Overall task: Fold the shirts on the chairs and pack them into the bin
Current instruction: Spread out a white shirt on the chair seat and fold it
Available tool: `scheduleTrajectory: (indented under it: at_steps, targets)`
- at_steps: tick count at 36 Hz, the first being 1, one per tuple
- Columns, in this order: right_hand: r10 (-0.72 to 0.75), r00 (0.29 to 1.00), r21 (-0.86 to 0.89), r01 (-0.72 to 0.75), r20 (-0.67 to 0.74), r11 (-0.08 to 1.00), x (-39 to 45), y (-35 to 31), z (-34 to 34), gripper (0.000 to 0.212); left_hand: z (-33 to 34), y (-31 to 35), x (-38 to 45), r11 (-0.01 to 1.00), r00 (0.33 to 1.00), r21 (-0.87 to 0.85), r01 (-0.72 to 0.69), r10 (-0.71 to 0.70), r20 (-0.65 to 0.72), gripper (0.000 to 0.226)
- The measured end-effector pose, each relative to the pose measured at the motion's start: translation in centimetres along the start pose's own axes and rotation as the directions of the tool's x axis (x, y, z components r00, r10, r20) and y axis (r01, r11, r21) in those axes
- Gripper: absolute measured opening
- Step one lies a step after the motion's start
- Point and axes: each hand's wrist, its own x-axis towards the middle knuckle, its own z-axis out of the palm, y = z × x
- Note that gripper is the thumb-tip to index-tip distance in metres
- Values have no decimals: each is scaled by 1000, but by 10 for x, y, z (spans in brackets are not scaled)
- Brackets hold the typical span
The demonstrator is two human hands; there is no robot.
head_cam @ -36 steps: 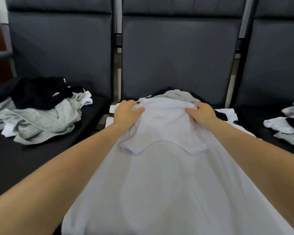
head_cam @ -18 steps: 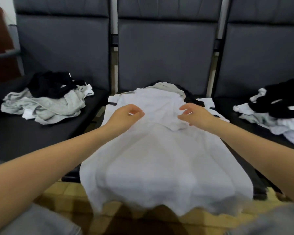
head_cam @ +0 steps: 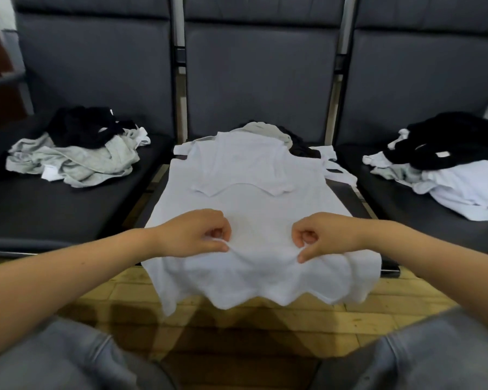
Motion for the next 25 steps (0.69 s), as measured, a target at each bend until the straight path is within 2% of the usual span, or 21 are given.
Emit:
scheduleTrajectory:
  at_steps: [2, 4, 6, 9, 11, 15, 21, 25]
  targets:
    - [-17, 1000, 45, 17, 16, 999, 2, 0, -1, 24, 2, 0, 1, 1000, 1000, 1, -12, 12, -4, 23]
    - [-13, 1000, 66, 14, -17, 998, 5, 0, -4, 24, 3, -2, 4, 1000, 998, -17, -16, 15, -66, 22]
    - [15, 995, 39, -11, -102, 999, 11, 2, -11, 25, -1, -8, 9, 998, 986, -51, 21, -29, -163, 13]
    - [78, 958, 10, -79, -275, 997, 22, 7, -21, 23, -9, -17, 19, 993, 955, -56, 105, -116, -274, 12]
    - [111, 929, 39, -103, -352, 994, 32, 11, -25, 20, -12, -24, 24, 987, 943, -26, 159, -159, -291, 11]
    - [152, 898, 42, -149, -413, 988, 56, 18, -26, 16, -12, -37, 38, 974, 922, 8, 225, -211, -325, 12]
    - [136, 843, -89, -212, -520, 973, 93, 23, -24, 12, -14, -60, 62, 951, 864, -68, 303, -304, -401, 12]
    - [123, 815, -97, -214, -566, 972, 109, 24, -27, 11, -17, -68, 73, 933, 838, -63, 354, -347, -421, 11]
